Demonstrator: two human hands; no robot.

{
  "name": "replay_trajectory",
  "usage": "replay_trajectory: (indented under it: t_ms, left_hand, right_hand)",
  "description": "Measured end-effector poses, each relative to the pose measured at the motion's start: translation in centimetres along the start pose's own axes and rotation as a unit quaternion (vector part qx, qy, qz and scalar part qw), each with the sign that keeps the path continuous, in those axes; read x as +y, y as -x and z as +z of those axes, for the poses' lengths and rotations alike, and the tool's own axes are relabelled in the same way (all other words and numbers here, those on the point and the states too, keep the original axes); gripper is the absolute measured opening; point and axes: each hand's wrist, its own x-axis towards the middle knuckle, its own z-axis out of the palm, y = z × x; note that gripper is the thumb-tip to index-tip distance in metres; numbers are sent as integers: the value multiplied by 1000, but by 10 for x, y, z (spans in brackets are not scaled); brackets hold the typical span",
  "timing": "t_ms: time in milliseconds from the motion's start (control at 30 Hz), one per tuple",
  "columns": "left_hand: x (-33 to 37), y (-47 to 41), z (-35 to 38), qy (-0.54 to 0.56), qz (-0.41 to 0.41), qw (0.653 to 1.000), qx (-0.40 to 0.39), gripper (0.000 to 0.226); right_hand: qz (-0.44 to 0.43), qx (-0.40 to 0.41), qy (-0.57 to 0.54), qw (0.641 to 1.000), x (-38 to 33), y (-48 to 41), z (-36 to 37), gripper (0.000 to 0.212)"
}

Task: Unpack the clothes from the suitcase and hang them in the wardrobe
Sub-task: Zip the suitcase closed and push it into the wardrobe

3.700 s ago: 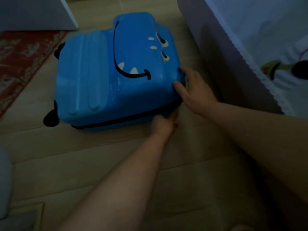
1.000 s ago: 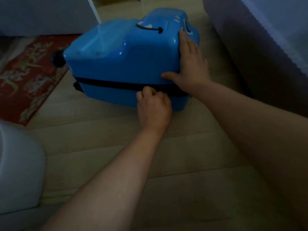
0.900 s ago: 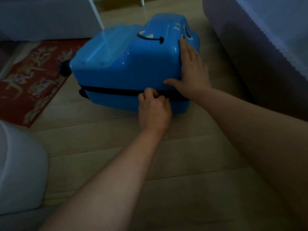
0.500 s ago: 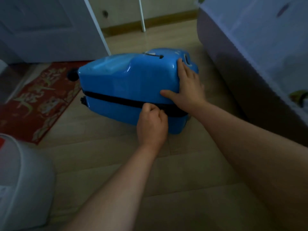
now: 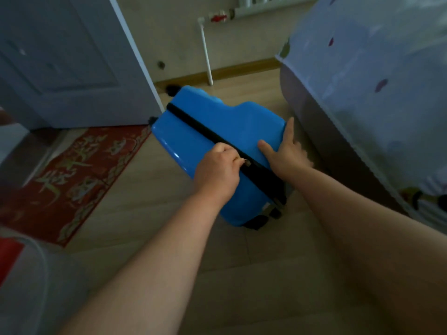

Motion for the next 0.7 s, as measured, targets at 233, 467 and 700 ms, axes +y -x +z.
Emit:
replay_trajectory:
  t_ms: [233, 467, 700]
  left_hand:
    - [6, -10, 20, -9, 74, 995, -73, 30]
    - [12, -5, 34, -36, 117, 989, -79, 22]
    - [10, -6, 30, -80, 129, 985, -80, 23]
  right_hand:
    - [-84, 27, 35, 995, 21, 0, 0, 46]
    - [-59, 47, -7, 997, 47, 2, 6, 43]
    - [-71, 45, -31, 996, 45, 7, 13, 61]
